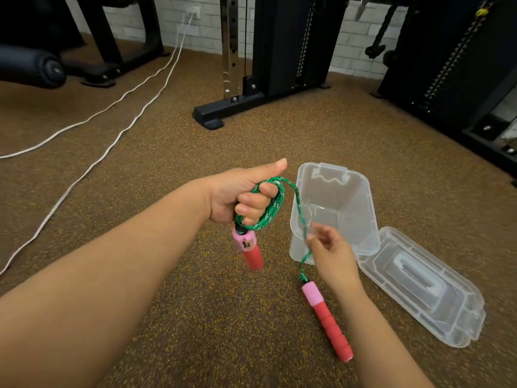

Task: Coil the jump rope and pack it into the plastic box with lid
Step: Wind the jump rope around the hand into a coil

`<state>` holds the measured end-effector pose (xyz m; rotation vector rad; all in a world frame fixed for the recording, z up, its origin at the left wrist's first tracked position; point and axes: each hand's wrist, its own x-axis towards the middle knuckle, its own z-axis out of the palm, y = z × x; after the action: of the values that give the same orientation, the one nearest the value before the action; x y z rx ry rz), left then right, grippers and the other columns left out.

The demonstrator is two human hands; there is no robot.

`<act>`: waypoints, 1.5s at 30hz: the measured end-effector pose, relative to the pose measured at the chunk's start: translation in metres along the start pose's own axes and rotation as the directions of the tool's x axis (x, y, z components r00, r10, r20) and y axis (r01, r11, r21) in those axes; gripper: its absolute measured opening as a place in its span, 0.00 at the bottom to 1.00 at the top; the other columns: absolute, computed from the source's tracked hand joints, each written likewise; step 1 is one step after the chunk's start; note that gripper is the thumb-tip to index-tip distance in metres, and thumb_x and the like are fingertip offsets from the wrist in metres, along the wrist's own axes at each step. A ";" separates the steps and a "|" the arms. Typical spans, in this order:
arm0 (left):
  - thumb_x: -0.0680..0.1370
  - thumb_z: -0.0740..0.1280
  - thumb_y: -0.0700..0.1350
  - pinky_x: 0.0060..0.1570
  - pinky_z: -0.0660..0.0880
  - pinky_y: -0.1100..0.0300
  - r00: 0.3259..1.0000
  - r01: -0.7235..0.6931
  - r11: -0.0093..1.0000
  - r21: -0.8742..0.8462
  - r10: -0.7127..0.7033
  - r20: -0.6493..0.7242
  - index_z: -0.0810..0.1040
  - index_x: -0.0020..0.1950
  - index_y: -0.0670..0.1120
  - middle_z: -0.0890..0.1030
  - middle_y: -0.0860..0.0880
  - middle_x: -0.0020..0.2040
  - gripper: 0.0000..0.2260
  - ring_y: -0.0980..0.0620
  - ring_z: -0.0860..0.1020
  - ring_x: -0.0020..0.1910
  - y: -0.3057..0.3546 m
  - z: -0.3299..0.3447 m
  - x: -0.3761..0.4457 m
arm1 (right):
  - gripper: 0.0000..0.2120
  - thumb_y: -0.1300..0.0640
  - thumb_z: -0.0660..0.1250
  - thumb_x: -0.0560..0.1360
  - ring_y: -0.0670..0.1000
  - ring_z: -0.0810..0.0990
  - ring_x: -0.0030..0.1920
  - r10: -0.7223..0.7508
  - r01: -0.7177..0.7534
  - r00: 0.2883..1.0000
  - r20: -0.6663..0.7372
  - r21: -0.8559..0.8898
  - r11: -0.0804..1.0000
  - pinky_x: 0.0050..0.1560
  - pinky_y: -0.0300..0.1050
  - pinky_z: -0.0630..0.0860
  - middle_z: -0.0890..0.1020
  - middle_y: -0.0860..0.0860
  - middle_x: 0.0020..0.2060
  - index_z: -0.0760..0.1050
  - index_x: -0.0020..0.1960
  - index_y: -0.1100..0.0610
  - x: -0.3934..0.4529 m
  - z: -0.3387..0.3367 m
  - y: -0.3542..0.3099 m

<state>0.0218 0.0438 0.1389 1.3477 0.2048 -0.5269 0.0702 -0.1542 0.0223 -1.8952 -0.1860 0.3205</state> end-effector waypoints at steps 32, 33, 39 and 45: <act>0.69 0.35 0.75 0.63 0.68 0.52 0.964 -0.024 0.999 -0.031 0.015 -0.266 0.60 0.74 0.36 0.79 0.37 0.60 0.51 0.43 0.78 0.59 -0.011 -0.004 0.021 | 0.14 0.46 0.54 0.80 0.42 0.72 0.33 -0.344 0.454 0.847 0.404 -0.215 0.865 0.39 0.46 0.70 0.74 0.43 0.28 0.75 0.42 0.47 -0.052 0.044 -0.060; 0.68 0.35 0.76 0.61 0.69 0.51 0.970 0.009 1.000 0.011 -0.007 -0.243 0.62 0.72 0.36 0.81 0.38 0.58 0.52 0.44 0.79 0.58 -0.012 -0.003 0.019 | 0.15 0.45 0.54 0.80 0.43 0.74 0.33 -0.370 0.457 0.850 0.374 -0.176 0.872 0.39 0.46 0.72 0.76 0.44 0.30 0.75 0.40 0.46 -0.049 0.039 -0.068; 0.65 0.36 0.79 0.43 0.68 0.55 0.971 0.111 0.960 0.256 -0.049 -0.236 0.70 0.37 0.40 0.73 0.38 0.35 0.44 0.44 0.73 0.36 -0.014 0.000 0.013 | 0.14 0.55 0.56 0.82 0.41 0.71 0.25 -0.384 0.371 0.893 0.235 0.099 0.923 0.29 0.35 0.68 0.76 0.44 0.23 0.74 0.41 0.56 -0.035 0.006 -0.096; 0.67 0.33 0.76 0.41 0.74 0.55 0.984 0.167 0.953 0.255 -0.177 0.015 0.81 0.51 0.35 0.76 0.42 0.30 0.54 0.45 0.76 0.30 -0.012 0.004 0.007 | 0.13 0.51 0.59 0.80 0.39 0.68 0.25 -0.328 0.323 0.933 0.145 0.059 0.945 0.32 0.39 0.70 0.70 0.41 0.21 0.75 0.39 0.53 -0.018 -0.008 -0.084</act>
<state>0.0218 0.0371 0.1264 1.5749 0.2311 -0.7444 0.0578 -0.1379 0.1059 -1.7694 -0.5885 0.2405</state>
